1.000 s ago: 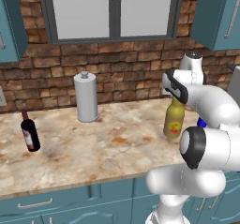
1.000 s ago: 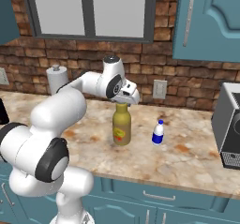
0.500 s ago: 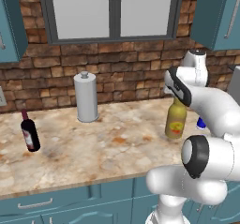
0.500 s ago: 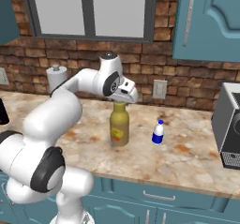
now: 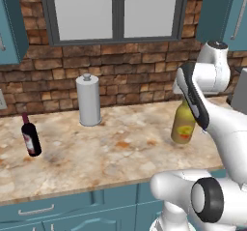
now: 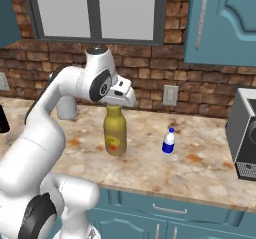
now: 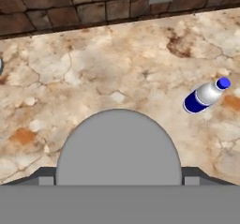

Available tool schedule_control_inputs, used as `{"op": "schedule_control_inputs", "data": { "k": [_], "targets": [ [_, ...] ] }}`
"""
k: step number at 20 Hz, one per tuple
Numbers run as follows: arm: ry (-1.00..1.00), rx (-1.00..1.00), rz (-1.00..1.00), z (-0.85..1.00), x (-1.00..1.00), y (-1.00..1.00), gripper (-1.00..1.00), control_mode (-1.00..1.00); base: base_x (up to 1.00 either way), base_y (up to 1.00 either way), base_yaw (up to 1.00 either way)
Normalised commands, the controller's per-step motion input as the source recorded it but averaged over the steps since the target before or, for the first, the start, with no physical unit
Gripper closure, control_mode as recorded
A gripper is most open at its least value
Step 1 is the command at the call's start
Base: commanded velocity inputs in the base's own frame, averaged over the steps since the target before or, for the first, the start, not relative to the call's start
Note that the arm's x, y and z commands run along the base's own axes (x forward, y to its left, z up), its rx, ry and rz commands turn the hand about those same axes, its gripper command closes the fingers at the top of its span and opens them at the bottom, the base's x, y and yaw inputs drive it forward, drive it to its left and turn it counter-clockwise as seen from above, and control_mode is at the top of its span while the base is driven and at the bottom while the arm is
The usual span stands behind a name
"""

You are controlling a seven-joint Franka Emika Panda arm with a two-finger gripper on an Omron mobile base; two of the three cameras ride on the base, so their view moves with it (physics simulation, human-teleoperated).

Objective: Place the drinks on the dining counter in a tight cluster.

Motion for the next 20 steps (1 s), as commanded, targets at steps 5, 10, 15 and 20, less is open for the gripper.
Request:
{"op": "schedule_control_inputs", "data": {
  "k": [5,10,15,20],
  "targets": [
    [-0.11,0.0,0.04,0.29,-0.65,0.44,1.0,-1.0,0.0,0.0,0.0],
    [-0.15,0.0,0.04,0.02,-0.57,0.43,1.0,-1.0,0.0,0.0,0.0],
    [-0.14,0.0,0.04,0.14,-0.45,0.35,1.0,-1.0,0.0,0.0,0.0],
    [-0.02,0.0,0.04,0.37,-0.28,0.26,1.0,-1.0,0.0,0.0,0.0]
  ]
}}
